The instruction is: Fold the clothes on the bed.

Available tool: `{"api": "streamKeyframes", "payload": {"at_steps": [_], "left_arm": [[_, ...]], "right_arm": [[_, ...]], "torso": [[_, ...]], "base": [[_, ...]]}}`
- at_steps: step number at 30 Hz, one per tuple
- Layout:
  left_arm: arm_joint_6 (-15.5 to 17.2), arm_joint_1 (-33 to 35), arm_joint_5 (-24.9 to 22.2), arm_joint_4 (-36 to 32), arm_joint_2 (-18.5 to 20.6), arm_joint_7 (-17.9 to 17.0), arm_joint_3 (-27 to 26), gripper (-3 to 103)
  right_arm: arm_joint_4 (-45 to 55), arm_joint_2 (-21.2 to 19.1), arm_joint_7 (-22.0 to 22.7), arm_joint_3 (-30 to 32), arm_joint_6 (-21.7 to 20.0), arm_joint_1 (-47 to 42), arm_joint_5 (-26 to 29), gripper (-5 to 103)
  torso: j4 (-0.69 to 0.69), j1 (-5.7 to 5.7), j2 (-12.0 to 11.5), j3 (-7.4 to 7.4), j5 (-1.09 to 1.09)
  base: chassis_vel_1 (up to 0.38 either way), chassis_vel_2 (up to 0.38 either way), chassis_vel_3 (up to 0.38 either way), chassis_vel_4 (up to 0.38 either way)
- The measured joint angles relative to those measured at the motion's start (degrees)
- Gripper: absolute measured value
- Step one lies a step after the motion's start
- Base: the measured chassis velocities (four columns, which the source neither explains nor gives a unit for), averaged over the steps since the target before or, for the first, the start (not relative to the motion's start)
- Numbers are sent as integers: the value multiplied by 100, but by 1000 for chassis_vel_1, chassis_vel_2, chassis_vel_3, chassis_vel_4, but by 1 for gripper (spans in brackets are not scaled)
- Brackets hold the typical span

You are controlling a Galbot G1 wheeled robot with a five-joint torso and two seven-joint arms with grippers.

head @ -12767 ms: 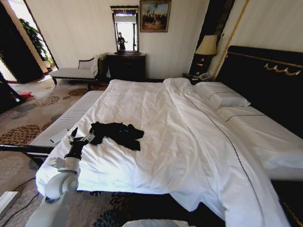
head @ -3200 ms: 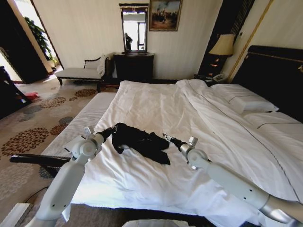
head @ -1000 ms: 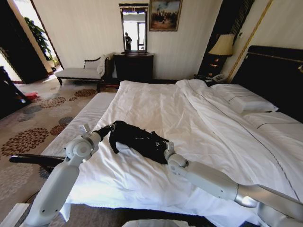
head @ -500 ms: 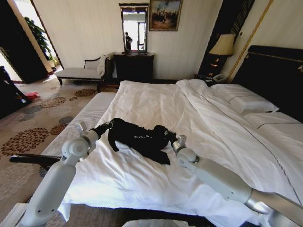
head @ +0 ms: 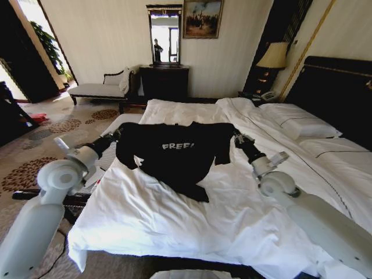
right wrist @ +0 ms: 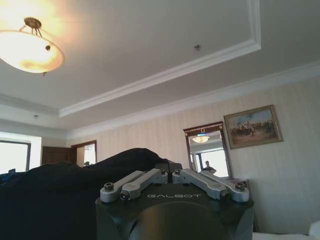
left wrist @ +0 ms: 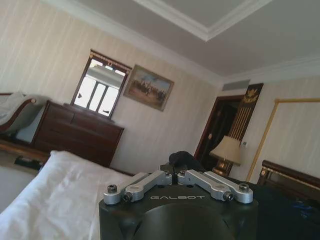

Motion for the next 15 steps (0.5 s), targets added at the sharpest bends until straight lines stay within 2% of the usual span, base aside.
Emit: {"api": "streamKeyframes", "payload": {"at_steps": [3, 8, 11, 12, 13, 15], "left_arm": [[-51, 59, -321, -399, 211, -90, -395, 0], [-113, 85, -706, -721, 495, -161, -708, 0], [-236, 167, -1295, -1026, 898, -209, -1286, 0], [-236, 167, -1295, -1026, 898, -209, -1286, 0], [-262, 261, -1446, -1099, 990, -217, -1538, 0], [-337, 623, -1926, -1307, 1237, -232, -2412, 0]], "right_arm": [[615, -138, -67, 786, 68, -449, 448, 0], [1066, -332, -69, 1293, 76, -633, 901, 0], [1520, -649, -82, 1638, 152, -571, 1348, 0], [1520, -649, -82, 1638, 152, -571, 1348, 0], [1605, -722, -83, 1667, 162, -514, 1440, 0], [1847, -900, -120, 1742, 173, -397, 1673, 0]], "torso": [[3, -1, 0, 0, 0], [2, -1, 0, 0, 0], [0, 0, 0, 1, 2], [0, 0, 0, 1, 2], [-1, 0, 0, 1, 1], [4, 0, 0, 1, -1]], "base": [[0, 0, 0, 0], [0, 0, 0, 0], [0, 0, 0, 0], [0, 0, 0, 0], [0, 0, 0, 0], [0, 0, 0, 0]]}}
